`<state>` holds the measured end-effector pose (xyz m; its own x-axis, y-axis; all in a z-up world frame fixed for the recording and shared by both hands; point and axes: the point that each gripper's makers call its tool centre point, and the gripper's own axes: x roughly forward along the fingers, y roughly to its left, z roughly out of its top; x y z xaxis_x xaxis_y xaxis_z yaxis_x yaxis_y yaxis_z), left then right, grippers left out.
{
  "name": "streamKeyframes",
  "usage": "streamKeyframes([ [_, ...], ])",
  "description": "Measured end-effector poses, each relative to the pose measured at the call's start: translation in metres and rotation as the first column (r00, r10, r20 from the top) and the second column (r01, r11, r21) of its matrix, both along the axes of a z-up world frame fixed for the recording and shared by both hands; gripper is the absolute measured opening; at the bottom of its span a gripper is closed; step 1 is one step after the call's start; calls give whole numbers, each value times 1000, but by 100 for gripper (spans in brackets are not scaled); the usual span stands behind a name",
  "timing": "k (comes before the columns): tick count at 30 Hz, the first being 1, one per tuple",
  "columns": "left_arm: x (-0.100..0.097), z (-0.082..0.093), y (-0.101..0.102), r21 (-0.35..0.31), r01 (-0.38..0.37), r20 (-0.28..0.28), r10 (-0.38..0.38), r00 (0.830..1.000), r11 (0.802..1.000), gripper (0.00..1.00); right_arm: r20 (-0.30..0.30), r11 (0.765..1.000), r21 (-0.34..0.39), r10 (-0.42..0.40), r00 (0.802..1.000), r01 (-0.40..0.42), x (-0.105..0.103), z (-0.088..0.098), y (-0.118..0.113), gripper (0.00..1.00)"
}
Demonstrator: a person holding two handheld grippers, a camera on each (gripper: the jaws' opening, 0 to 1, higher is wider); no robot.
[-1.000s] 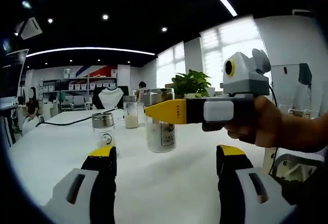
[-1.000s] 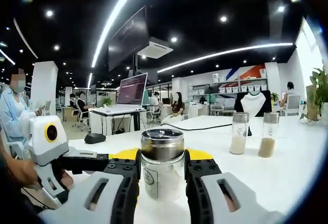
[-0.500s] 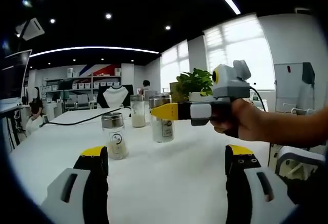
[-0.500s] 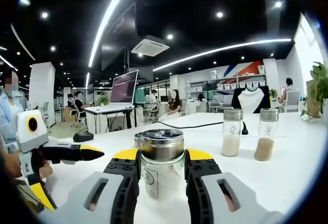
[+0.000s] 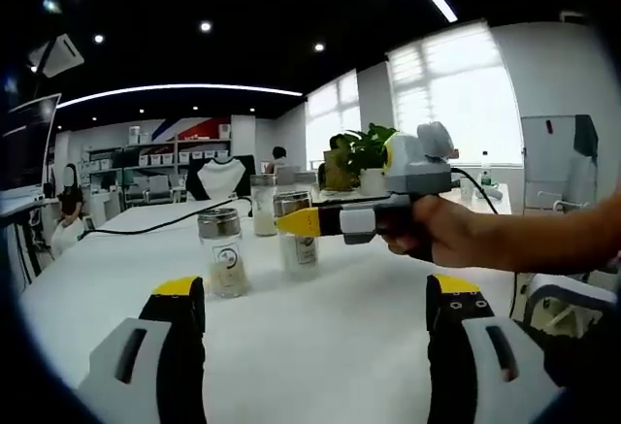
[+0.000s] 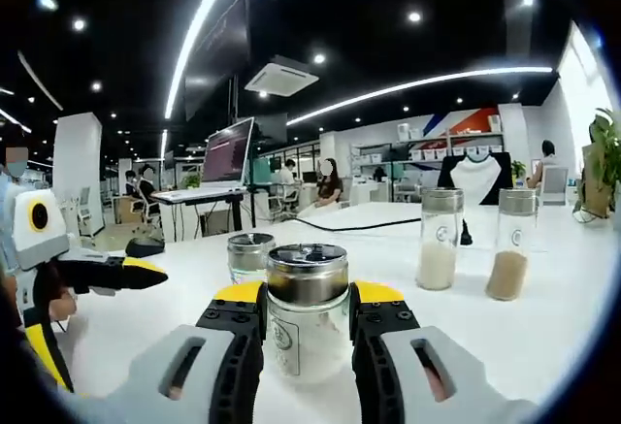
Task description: Rotate the seasoning bottle until the label or dispensing opening points toward the visible target arrow and the bottle remains upright within the marked orientation range
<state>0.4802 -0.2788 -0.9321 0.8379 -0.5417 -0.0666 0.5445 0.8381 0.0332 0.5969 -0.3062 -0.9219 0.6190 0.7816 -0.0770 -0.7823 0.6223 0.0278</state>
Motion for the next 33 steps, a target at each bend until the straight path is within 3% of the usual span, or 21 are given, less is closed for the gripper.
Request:
streamKeyframes([
  [5, 1, 0, 1, -2, -2, -3, 2, 1000, 1000, 100, -6, 1000, -17, 9, 1000, -9, 4, -7, 2, 30],
  [33, 0, 2, 2, -9, -8, 1, 8, 1000, 1000, 100, -2, 996, -5, 88, 996, -88, 9, -9, 4, 31],
])
